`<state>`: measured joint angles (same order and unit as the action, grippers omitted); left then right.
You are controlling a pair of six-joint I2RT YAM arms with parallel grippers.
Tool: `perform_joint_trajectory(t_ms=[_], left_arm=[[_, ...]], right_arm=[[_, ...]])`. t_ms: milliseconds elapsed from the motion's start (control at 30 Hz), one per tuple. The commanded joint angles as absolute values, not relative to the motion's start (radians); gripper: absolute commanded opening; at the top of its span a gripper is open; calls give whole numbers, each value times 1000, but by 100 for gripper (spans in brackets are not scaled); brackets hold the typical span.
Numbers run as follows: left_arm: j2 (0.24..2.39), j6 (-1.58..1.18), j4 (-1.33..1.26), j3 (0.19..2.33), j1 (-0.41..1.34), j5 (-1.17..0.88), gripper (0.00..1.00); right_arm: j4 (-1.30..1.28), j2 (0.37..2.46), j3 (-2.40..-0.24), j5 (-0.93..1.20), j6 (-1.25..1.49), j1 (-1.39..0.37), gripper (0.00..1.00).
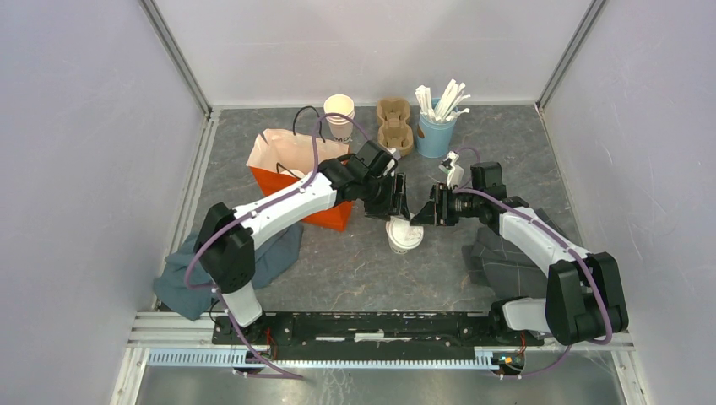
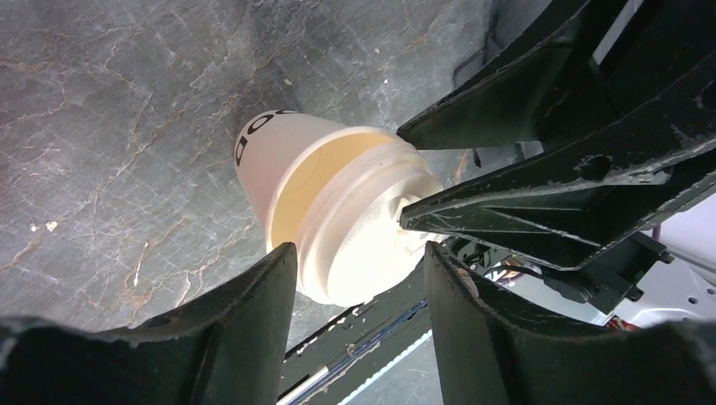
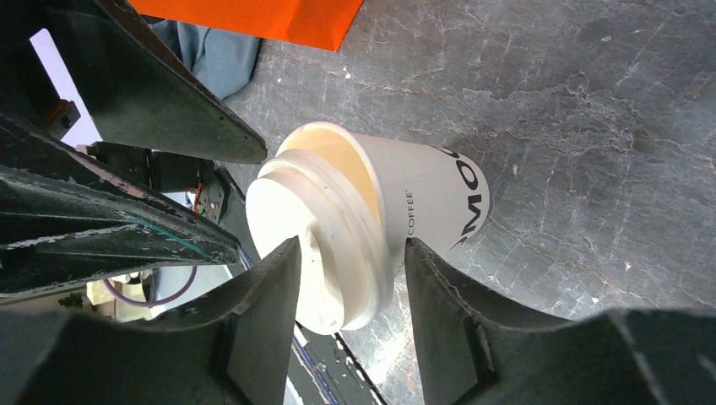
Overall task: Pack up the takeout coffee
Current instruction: Close the cup lid on the coffee cup.
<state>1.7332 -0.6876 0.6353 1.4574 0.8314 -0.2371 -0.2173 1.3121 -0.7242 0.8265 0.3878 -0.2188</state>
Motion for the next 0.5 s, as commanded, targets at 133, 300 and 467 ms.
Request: perform_joint_trajectory(t_ms=[133,300,467], left_arm=[[1703,-663,678,1457,833,-203,67],[1696,-648,672,1426,833,-233,72],[1753,-612,692,1477,830,-240,72]], right_arm=[[-182,1310,-739,801,385,-221,48],[-176,1317,-754,798,408,-220,48],[-173,1321,-759,802,413,-221,48]])
